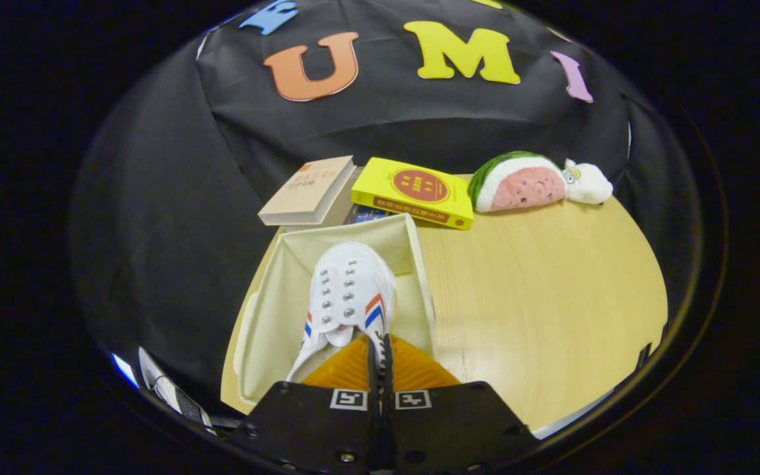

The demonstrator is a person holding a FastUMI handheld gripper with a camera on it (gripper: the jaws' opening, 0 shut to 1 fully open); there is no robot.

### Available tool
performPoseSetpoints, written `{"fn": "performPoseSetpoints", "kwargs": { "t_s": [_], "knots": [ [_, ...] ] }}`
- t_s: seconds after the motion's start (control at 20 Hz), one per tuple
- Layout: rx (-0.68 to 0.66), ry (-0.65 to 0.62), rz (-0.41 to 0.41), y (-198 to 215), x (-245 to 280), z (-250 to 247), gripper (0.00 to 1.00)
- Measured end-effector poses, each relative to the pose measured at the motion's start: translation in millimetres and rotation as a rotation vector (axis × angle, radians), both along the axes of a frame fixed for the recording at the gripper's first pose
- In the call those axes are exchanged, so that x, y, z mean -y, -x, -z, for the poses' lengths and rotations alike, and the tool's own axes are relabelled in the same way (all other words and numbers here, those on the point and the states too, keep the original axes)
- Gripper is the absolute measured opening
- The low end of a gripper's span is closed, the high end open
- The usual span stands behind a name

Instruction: Open the storage box then place both shoes into the box .Put the left shoe in first, then the right shoe, with the right side of both shoes facing outward in a uniform manner.

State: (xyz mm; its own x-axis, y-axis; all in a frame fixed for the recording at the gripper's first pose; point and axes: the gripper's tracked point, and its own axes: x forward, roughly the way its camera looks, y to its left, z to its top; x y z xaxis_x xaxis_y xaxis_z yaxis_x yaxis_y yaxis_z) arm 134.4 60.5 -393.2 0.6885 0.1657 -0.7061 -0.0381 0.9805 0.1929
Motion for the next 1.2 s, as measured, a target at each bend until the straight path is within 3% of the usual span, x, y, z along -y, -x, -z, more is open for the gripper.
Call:
{"fn": "performPoseSetpoints", "kwargs": {
  "t_s": [0.55,0.7,0.85,1.0,1.1,1.2],
  "knots": [
    [-0.018,0.032,0.124,-39.0,4.8,40.2,0.0],
    [-0.024,0.012,0.102,-38.1,-0.7,40.9,0.04],
    [-0.009,-0.021,0.018,-31.5,-15.6,28.1,0.16],
    [0.046,0.008,-0.012,-25.4,-9.1,4.2,0.27],
    [0.08,0.016,-0.041,-17.7,-8.9,-16.3,0.41],
    [0.128,0.064,-0.067,-11.7,-0.4,-35.0,0.7]
  ]
}}
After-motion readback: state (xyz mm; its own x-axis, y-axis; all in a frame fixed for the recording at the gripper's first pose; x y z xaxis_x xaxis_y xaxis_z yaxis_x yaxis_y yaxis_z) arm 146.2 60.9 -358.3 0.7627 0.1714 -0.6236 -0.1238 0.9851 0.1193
